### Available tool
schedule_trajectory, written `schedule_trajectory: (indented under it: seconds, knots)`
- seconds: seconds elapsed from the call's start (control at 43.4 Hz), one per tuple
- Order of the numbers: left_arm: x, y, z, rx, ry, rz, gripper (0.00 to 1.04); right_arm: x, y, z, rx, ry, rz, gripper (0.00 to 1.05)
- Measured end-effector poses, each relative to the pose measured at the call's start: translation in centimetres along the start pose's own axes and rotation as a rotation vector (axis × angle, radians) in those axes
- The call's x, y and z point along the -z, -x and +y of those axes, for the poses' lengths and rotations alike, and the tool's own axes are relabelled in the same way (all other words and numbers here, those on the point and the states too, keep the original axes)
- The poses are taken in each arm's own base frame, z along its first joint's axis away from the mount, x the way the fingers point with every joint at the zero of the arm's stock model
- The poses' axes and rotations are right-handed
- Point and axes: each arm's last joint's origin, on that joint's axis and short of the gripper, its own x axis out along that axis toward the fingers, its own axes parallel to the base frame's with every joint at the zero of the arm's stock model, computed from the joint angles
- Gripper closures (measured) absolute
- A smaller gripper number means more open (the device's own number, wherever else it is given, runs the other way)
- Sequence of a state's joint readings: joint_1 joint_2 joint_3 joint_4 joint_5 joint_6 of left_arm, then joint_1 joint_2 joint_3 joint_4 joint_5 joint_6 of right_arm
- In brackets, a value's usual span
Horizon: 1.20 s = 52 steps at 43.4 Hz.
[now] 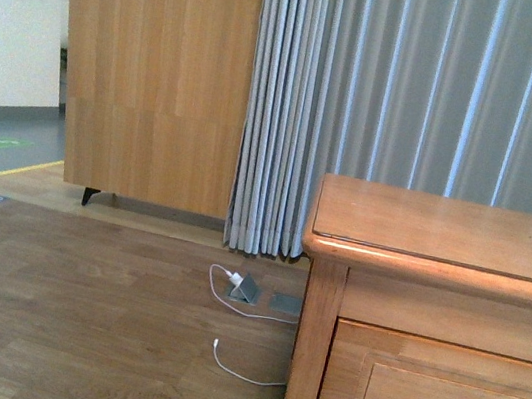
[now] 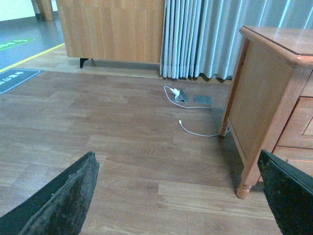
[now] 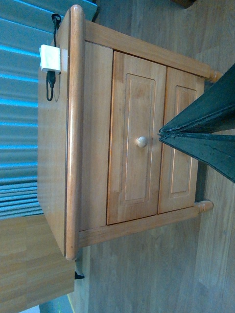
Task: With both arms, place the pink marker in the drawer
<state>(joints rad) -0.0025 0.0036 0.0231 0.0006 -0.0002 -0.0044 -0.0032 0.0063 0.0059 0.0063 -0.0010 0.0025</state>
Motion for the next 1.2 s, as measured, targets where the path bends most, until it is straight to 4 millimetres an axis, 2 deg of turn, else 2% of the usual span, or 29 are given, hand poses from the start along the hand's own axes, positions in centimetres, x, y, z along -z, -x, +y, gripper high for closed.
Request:
schedule_trajectory:
  seconds: [0.368,0.484,0.507,0.645,0.898,1.197]
  knots:
    - [0.00,0.00,0.00,0.000,0.000,0.000,0.06,0.04,0.01,0.00,0.000,0.002,0.003,1.02]
    - [0.00,0.00,0.00,0.000,0.000,0.000,0.06,0.04,0.01,0.00,0.000,0.002,0.003,0.78]
    - [0.00,0.00,0.00,0.000,0.000,0.000,0.06,0.04,0.01,0.00,0.000,0.002,0.003,0.76]
    - [0.00,0.00,0.00,0.000,0.000,0.000,0.06,0.04,0.01,0.00,0.000,0.002,0.003,0.49]
    - [0.00,0.00,0.00,0.000,0.000,0.000,0.06,0.04,0.01,0.00,0.000,0.002,0.003,0.07]
    - [0.00,0.00,0.00,0.000,0.000,0.000,0.06,0.04,0.01,0.00,0.000,0.002,0.003,0.08]
